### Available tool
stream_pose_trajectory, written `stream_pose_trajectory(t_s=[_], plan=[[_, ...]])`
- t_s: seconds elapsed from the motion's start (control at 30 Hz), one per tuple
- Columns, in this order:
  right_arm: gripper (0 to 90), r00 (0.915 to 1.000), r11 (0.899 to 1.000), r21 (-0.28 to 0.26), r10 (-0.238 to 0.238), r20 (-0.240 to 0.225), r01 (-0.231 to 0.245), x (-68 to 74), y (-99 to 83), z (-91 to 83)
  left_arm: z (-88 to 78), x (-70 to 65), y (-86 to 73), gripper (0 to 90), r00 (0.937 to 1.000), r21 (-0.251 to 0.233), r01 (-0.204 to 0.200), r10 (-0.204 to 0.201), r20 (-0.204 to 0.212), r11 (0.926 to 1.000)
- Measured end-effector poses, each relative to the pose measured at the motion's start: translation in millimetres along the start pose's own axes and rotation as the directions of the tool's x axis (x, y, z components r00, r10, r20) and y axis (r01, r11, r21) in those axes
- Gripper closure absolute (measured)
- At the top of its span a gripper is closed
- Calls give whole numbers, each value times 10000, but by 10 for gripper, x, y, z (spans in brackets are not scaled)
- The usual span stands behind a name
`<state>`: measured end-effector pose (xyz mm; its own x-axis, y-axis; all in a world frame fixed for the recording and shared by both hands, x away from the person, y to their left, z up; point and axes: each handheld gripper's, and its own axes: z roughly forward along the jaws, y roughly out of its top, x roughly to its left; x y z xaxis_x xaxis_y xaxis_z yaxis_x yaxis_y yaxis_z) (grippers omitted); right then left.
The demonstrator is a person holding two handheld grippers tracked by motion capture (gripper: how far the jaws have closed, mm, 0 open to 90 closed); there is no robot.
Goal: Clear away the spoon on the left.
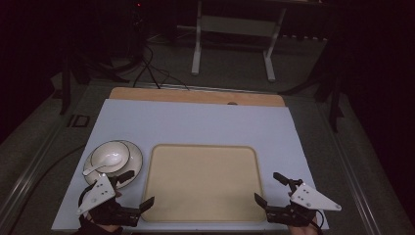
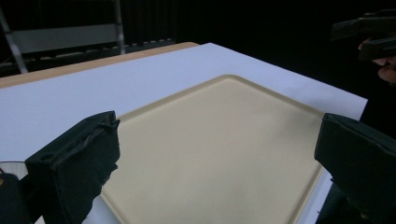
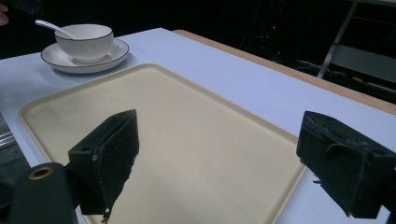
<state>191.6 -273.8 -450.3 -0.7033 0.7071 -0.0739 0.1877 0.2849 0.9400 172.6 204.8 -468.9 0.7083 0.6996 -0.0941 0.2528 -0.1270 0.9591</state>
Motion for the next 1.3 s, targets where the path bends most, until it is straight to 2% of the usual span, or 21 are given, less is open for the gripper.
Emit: stream_pose_trajectory(t_s=[0.2, 0.23, 0.27, 0.33, 0.4, 0.6, 0.83, 1.07, 1.3], plan=[[131, 10000, 10000, 4, -11, -73, 11, 1, -1, -6, 33, -2, -8, 7, 9999, 280, -83, 79, 147, 9996], [130, 9999, 10000, -31, 12, -132, -12, 2, 1, -10, 40, -1, -8, 7, 9996, 333, -99, 89, 278, 9994], [129, 9999, 10000, -76, 13, -167, -14, 3, 4, -15, 46, -4, -10, 6, 9997, 380, -121, 113, 220, 9992], [128, 9998, 9999, -132, 7, -221, -10, 2, 9, -24, 59, 1, -15, 6, 9990, 534, -113, 89, 440, 9985], [128, 9997, 9999, -163, 14, -260, -18, 6, 13, -28, 70, -3, -18, 7, 9988, 674, -153, 121, 482, 9976], [128, 9996, 9998, -89, -176, -230, 174, 33, 20, -15, 83, -47, 27, 7, 9978, 917, -355, 302, 585, 9952], [128, 9996, 9997, -193, -139, -252, 134, 34, 24, -21, 30, -72, 168, 7, 9967, 926, -408, 341, 730, 9949], [128, 9993, 9995, -281, -151, -356, 141, 51, 33, -22, -8, -110, 363, 8, 9931, 1068, -765, 662, 968, 9913], [128, 9990, 9993, -297, -221, -391, 209, 58, 37, -19, -29, -90, 546, 14, 9900, 1086, -893, 763, 1189, 9901]])
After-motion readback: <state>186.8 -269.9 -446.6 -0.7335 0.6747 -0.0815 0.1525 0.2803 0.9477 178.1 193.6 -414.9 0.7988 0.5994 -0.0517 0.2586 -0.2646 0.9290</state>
